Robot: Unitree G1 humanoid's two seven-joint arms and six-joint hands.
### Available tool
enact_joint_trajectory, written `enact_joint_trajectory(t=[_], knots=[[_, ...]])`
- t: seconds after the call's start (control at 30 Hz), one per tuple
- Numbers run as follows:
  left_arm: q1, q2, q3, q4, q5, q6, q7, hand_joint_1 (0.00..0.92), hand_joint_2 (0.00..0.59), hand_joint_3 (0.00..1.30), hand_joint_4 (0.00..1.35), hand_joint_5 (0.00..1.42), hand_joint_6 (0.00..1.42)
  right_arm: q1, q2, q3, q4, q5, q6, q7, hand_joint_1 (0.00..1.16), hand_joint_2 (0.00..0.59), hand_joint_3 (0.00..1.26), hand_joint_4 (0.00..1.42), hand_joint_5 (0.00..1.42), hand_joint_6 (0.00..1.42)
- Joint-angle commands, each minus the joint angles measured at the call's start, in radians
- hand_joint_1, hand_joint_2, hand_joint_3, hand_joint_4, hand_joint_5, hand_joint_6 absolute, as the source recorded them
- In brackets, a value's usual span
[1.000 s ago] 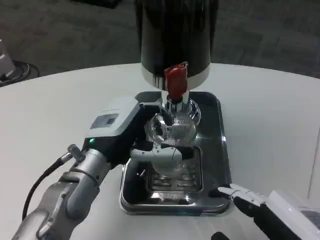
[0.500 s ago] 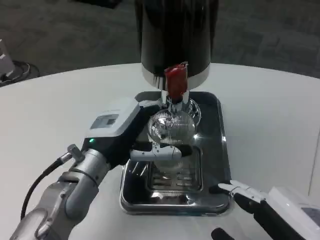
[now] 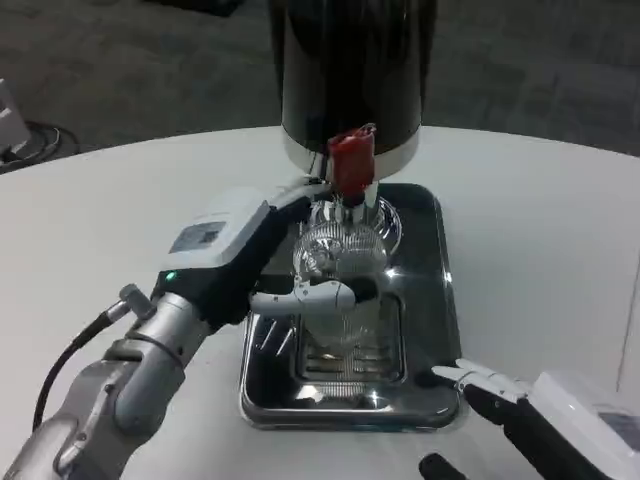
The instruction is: Grasp the cup under the faucet to collect the drink, then remove the cup.
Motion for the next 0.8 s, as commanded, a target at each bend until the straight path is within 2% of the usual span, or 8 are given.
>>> enact_joint_trajectory(t=[0.03, 0.37, 0.57, 0.8], knots=[[0.019, 0.014, 0.014, -0.006, -0.034, -0.030, -0.015, 0.197, 0.052, 0.20, 0.08, 0.28, 0.60, 0.000, 0.002, 0.002, 0.009, 0.003, 0.004, 0.001, 0.37, 0.446, 0.20, 0.11, 0.15, 0.18], [0.084, 0.036, 0.065, -0.089, -0.083, -0.039, -0.030, 0.184, 0.054, 0.22, 0.13, 0.33, 0.67, -0.013, 0.003, 0.011, 0.017, 0.002, 0.008, 0.004, 0.37, 0.446, 0.20, 0.11, 0.15, 0.18], [0.157, 0.054, 0.119, -0.180, -0.123, -0.044, -0.046, 0.184, 0.054, 0.24, 0.17, 0.35, 0.69, -0.013, -0.001, 0.012, 0.018, 0.004, 0.012, 0.008, 0.37, 0.446, 0.21, 0.11, 0.15, 0.18], [0.254, 0.064, 0.211, -0.313, -0.171, -0.042, -0.033, 0.172, 0.062, 0.22, 0.16, 0.36, 0.69, -0.021, 0.005, 0.011, 0.019, 0.005, 0.021, 0.006, 0.37, 0.446, 0.21, 0.11, 0.15, 0.18]])
